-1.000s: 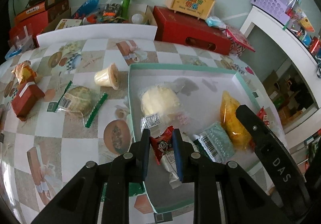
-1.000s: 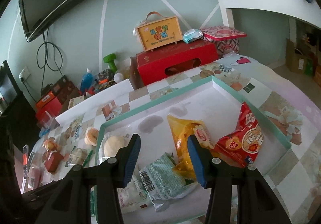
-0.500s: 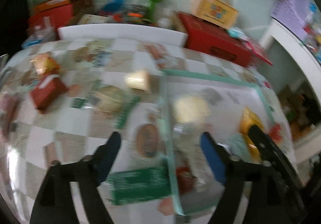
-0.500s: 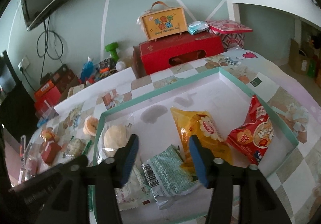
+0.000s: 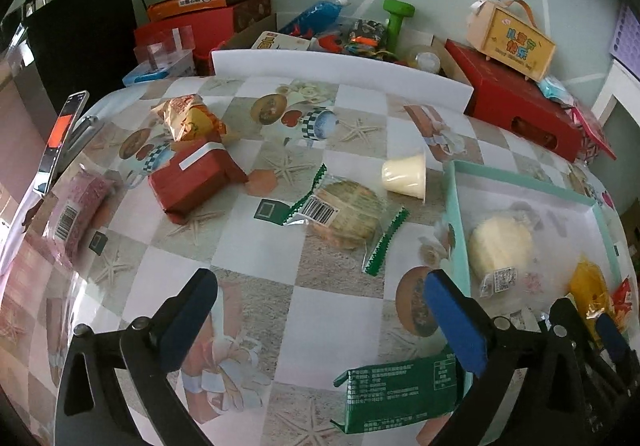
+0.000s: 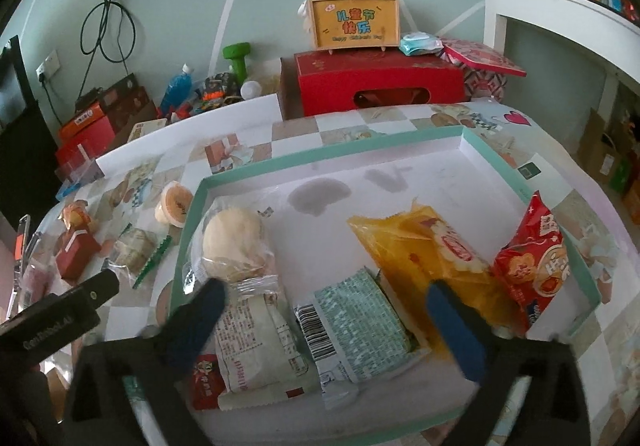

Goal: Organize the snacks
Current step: 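Withdraw both grippers from the tray back over the table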

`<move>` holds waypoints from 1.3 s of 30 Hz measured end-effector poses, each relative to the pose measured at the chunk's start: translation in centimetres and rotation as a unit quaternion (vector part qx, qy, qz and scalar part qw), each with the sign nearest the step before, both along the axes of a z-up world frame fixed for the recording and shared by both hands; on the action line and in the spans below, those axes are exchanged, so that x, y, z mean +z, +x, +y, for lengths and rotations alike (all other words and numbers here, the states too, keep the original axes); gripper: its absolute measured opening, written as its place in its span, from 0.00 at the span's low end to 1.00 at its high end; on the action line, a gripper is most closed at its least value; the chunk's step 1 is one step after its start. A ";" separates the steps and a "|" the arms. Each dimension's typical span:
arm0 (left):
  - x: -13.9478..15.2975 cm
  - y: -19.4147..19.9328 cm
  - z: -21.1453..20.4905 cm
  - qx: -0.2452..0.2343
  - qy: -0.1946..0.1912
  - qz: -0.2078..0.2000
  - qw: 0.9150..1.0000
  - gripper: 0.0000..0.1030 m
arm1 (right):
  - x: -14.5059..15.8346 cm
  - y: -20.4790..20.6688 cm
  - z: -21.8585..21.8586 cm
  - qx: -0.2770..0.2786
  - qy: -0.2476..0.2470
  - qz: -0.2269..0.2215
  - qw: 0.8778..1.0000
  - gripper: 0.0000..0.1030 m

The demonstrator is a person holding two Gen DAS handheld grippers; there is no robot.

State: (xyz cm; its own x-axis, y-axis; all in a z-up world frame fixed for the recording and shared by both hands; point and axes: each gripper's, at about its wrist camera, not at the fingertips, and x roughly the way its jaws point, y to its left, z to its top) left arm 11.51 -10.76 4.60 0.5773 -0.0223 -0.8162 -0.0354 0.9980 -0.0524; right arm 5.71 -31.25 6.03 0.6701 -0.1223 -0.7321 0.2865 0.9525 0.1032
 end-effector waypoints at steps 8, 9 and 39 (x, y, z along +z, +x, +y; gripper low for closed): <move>-0.1 -0.2 0.1 0.004 -0.001 0.002 1.000 1.00 | -0.1 0.0 0.0 -0.003 0.002 -0.003 1.000 1.00; -0.1 -0.2 0.2 0.006 -0.001 0.003 1.000 1.00 | -0.1 0.0 0.0 -0.004 0.002 -0.004 1.000 1.00; 1.6 -1.4 5.7 0.040 -0.025 -0.065 0.997 1.00 | 0.3 0.4 3.7 0.056 0.002 -0.023 0.998 1.00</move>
